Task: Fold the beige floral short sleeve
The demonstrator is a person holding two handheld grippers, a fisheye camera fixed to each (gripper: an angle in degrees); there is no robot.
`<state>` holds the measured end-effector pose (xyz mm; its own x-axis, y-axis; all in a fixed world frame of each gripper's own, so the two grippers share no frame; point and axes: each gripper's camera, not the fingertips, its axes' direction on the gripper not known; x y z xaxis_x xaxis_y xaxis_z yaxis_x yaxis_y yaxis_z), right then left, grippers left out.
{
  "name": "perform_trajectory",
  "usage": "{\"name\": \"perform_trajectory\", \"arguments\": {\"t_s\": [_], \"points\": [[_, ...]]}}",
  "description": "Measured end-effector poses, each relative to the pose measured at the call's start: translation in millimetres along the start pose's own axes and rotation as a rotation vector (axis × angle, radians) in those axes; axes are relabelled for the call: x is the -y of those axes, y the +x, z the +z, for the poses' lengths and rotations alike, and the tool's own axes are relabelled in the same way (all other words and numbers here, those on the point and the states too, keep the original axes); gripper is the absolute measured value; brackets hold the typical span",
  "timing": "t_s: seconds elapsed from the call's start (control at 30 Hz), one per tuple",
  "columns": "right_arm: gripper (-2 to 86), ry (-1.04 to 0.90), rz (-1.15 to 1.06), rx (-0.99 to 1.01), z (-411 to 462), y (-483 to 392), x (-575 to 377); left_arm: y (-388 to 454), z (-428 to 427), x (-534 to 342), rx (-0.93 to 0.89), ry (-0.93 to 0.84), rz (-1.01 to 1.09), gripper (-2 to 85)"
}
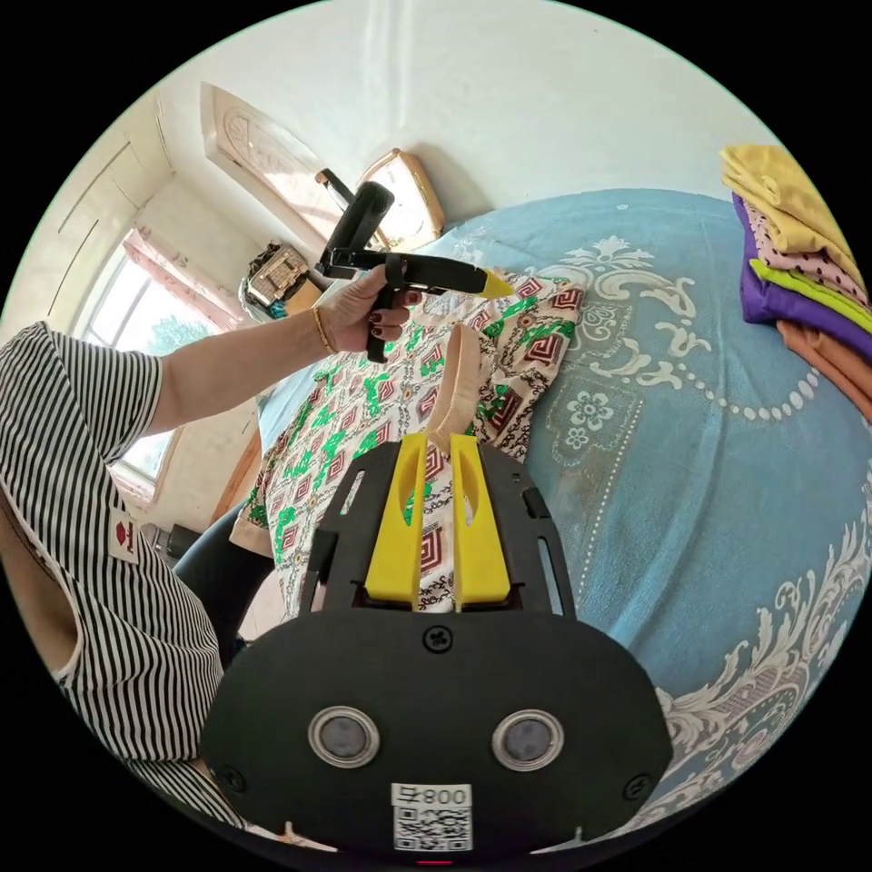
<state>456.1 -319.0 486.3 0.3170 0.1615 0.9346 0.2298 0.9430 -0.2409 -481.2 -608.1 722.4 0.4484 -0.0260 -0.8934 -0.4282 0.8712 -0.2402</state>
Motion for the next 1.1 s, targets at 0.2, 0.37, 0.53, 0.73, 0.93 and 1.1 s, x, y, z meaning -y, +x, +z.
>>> {"name": "perform_trajectory", "arguments": {"t_s": [0.2, 0.37, 0.53, 0.73, 0.93, 1.1], "points": [[9.6, 0.097, -0.045, 0.015, -18, -8, 2, 2, 20, 21, 0.076, -0.108, 0.051, 7.3], [8.1, 0.012, -0.118, 0.289, -2, -6, 9, -3, 17, 24, 0.067, -0.098, 0.027, 6.0], [5.0, -0.084, -0.134, 0.359, 14, -7, 16, -1, 13, 22, 0.049, -0.074, 0.031, 5.8], [6.6, 0.076, 0.084, 0.097, -7, 17, 11, 4, 7, 24, 0.042, -0.045, 0.053, 6.4], [6.9, 0.027, 0.083, -0.17, 14, 0, 25, 11, 21, 30, 0.101, -0.103, 0.084, 4.5], [2.3, -0.031, 0.091, -0.207, 32, -1, 32, 17, 21, 33, 0.117, -0.098, 0.097, 1.3]]}}
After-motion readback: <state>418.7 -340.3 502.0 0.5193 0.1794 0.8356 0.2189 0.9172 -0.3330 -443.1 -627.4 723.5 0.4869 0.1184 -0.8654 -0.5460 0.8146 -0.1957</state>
